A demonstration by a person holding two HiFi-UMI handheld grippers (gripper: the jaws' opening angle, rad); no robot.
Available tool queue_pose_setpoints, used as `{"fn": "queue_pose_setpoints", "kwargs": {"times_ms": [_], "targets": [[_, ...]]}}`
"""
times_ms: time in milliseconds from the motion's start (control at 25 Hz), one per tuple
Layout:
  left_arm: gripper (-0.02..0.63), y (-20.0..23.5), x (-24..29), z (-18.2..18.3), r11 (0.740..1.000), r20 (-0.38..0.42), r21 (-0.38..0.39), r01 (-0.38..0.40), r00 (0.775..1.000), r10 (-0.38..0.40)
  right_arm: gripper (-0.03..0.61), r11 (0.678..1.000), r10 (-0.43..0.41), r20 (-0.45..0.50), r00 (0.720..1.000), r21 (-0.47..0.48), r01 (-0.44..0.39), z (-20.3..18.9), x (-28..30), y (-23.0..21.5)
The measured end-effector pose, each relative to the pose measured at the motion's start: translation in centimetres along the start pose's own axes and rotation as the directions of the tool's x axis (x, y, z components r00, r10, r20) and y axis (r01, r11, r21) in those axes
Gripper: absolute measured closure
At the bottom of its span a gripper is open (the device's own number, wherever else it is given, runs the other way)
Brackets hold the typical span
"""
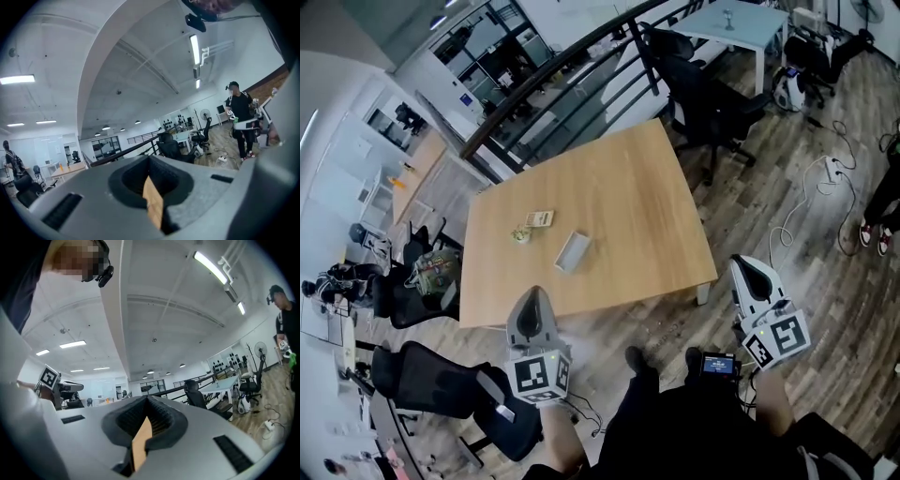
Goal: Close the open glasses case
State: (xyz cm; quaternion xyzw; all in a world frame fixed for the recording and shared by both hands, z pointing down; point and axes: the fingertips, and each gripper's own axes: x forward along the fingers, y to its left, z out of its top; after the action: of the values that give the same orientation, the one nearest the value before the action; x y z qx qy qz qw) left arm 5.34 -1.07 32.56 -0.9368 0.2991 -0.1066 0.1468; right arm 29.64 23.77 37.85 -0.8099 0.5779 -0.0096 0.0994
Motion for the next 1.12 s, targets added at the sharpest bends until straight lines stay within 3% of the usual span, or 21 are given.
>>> {"fn": "queue_pose_setpoints", "kwargs": {"times_ms": [240,480,600,1120], "targets": [[0.614,-0.1,2.8,-1.4,0.997,0.032,-0.048,0.058,0.998,-0.057,0.565,0.998,-0.038,-0.028,0.999,-0.053,0.036,0.1,1.2,0.5],[0.614,2.6,5.2,-2.7,0.990,0.062,-0.079,0.113,0.992,-0.108,0.565,0.992,-0.096,-0.042,0.994,-0.084,0.092,0.5,3.2,1.9],[0.614,4.4,6.5,-3.3,0.987,0.074,-0.092,0.134,0.989,-0.128,0.565,0.996,-0.074,-0.008,0.997,-0.045,0.074,1.7,4.8,3.7],[0.614,10.3,9.0,-5.9,0.975,0.099,-0.121,0.188,0.979,-0.176,0.565,0.989,-0.084,-0.051,0.995,-0.122,0.077,1.1,10.6,9.8]]}}
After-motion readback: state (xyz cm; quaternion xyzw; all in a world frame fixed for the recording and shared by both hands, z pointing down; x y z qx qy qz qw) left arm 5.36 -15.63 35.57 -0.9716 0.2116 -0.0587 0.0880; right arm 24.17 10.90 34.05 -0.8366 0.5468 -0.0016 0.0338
